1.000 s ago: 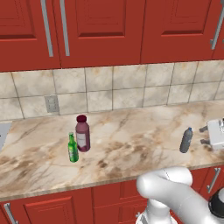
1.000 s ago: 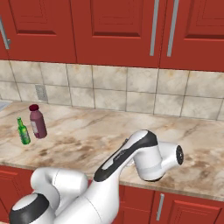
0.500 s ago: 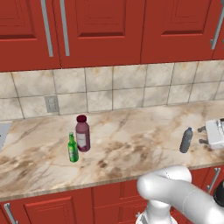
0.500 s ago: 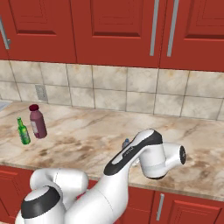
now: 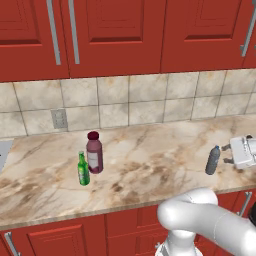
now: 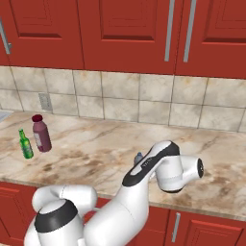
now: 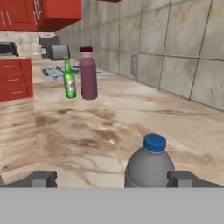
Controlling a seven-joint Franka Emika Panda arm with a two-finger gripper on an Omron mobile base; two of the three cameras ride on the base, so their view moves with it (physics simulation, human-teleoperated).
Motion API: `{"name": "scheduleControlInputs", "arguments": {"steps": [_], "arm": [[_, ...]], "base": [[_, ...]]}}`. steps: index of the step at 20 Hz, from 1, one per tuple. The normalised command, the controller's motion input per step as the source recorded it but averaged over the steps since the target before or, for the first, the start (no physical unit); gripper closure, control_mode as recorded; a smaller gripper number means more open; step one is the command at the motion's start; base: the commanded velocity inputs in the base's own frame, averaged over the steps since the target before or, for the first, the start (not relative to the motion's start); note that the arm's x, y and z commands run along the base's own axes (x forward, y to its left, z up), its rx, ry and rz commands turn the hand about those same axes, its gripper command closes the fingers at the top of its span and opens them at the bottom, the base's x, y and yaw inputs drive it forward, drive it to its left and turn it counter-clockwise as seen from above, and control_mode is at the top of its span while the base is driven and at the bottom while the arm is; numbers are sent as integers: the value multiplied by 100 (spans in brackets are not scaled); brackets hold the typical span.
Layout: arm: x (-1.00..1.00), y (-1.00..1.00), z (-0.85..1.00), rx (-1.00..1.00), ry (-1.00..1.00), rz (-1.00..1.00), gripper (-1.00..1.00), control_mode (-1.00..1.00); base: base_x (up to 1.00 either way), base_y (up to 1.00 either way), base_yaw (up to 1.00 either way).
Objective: Place the drinks on the dining counter in a tight cluster.
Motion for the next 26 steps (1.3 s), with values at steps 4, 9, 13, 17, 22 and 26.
{"name": "scheduleControlInputs", "arguments": {"steps": [4,9,13,17,22,26], "arm": [[16,-7,-16,0,0,1,-100,-100],[15,-12,-13,0,0,0,-100,-100],[19,-11,-13,0,0,0,-100,-100],[11,-4,-12,1,0,0,-100,-100],[-4,14,-3,2,0,3,-100,-100],[-2,18,0,0,0,3,-100,-100]], "base": [[0,0,0],[0,0,0],[0,0,0],[0,0,0],[0,0,0],[0,0,0]]}}
